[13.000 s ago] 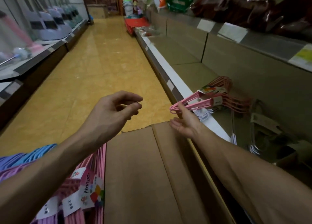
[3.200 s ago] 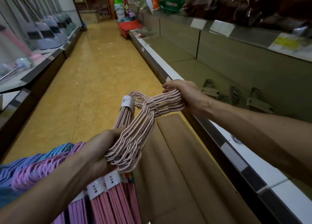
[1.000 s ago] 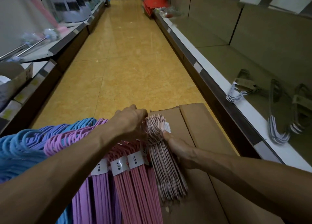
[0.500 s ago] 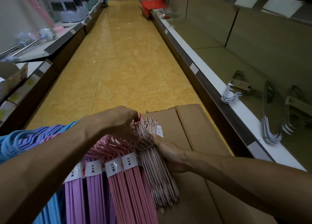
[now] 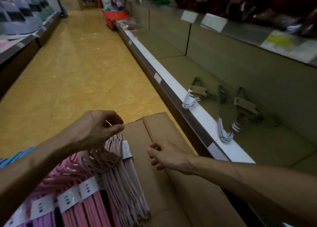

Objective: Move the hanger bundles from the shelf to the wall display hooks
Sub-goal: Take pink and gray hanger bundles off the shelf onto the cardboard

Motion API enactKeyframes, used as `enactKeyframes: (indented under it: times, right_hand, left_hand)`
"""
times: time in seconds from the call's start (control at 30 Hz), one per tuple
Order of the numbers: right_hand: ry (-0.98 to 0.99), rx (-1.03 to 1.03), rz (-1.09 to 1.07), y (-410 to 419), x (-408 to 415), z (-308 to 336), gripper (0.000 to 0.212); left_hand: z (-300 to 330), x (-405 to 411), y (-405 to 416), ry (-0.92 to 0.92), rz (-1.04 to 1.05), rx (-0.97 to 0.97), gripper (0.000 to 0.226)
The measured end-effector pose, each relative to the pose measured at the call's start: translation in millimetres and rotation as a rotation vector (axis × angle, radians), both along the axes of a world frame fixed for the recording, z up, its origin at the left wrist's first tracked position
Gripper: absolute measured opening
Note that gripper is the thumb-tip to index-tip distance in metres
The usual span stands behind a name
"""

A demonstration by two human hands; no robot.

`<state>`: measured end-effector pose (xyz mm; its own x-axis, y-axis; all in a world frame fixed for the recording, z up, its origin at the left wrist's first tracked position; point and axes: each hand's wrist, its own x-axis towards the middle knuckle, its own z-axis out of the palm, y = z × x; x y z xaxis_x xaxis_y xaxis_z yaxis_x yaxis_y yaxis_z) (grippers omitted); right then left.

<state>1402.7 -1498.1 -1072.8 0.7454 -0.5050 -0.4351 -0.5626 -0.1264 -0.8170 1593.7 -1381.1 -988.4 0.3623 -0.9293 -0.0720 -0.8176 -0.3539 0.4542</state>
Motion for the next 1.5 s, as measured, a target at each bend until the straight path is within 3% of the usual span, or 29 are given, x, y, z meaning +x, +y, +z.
enactKeyframes:
  times: [0.13, 0.27, 0.57, 0.67, 0.83, 1.0, 1.33, 1.5]
  right_hand:
    - [-0.097, -0.003, -0.067, -27, -42, 20, 0.027]
    - [-0.178, -0.041, -0.346, -63, -85, 40, 0.037]
    - [-0.123, -0.330, -0.855, -160, -168, 38, 0.044]
    - [-0.079, -0.239, -0.947, -184, -178, 32, 0.037]
    - [-0.129, -0.007, -0.960, -209, -177, 21, 0.035]
    - [-0.132, 0.061, -0.902, -222, -180, 6, 0.033]
    - [-0.273, -0.143, -0.849, -226, -199, 2, 0.012]
    - [-0.335, -0.170, -0.742, -209, -182, 14, 0.022]
  left_hand:
    - [3, -20, -18, 0.091, 0.004, -0.127, 0.010]
    - [6, -40, -37, 0.204, 0.038, -0.230, 0.012]
    - [-2, -97, -84, 0.457, 0.041, -0.274, 0.013]
    - [-7, -117, -103, 0.492, 0.016, -0.266, 0.014]
    - [-14, -150, -135, 0.530, -0.037, -0.263, 0.017]
    - [-15, -171, -157, 0.579, -0.074, -0.278, 0.015]
    - [-21, -166, -160, 0.522, -0.084, -0.227, 0.017]
    - [-24, -149, -153, 0.515, -0.010, -0.224, 0.021]
